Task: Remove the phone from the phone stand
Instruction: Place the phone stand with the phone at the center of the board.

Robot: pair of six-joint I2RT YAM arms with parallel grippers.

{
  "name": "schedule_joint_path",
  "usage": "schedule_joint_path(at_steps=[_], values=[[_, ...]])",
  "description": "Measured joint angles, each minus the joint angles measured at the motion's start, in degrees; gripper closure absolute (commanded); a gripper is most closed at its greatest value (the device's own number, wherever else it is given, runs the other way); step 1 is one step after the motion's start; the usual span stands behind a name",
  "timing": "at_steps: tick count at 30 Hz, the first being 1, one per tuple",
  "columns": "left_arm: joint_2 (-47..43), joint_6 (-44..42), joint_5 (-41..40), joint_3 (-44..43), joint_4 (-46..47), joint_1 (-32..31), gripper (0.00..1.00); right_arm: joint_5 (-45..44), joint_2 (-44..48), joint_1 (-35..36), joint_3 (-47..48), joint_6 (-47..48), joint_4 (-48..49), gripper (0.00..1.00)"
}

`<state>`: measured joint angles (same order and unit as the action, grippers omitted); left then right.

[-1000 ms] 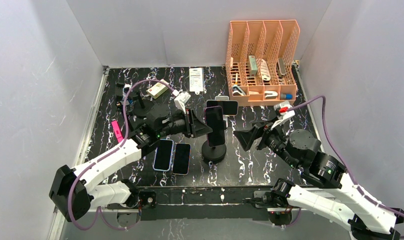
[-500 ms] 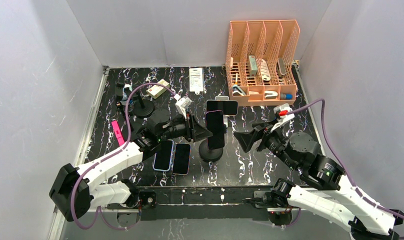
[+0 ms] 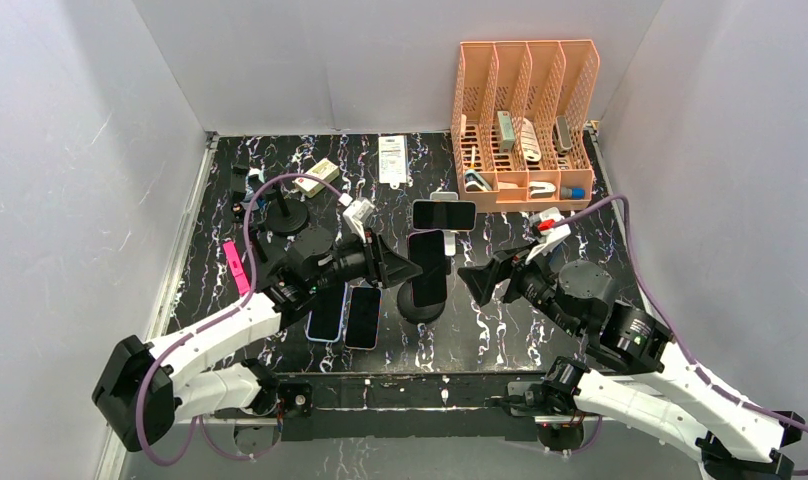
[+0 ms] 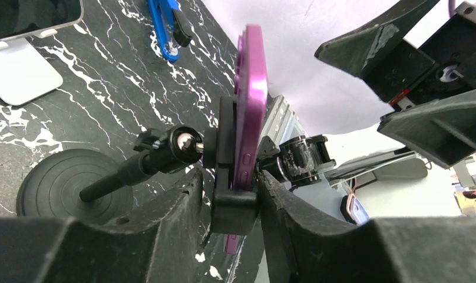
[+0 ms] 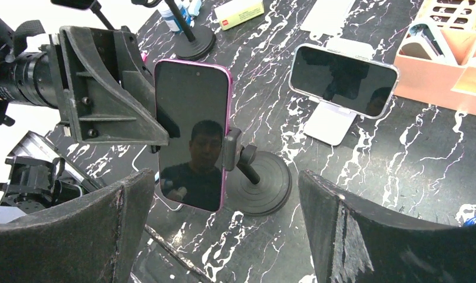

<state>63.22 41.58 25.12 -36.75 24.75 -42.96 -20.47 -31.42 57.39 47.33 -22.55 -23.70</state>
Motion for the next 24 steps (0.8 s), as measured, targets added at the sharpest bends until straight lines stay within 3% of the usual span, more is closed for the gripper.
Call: schedule_joint_path(at_steps=[13,19,24], values=[[-3.3,0.46,-3.65,0.79,0.26,0.02,0.33,0.63,-4.24,0.0,1.84,0.07,-1.18,0.01],[-7.28,-0.5,-7.78,1.57,-0.11,0.02,0.31,-0.72,-12.28,0.0,7.76,-2.19,-4.79,0.01],[-8.44,-0.7,-10.14,1.66,-0.46,0.02,0.36,0.57,-15.61,0.0,9.18,-4.22,-7.41,0.01]])
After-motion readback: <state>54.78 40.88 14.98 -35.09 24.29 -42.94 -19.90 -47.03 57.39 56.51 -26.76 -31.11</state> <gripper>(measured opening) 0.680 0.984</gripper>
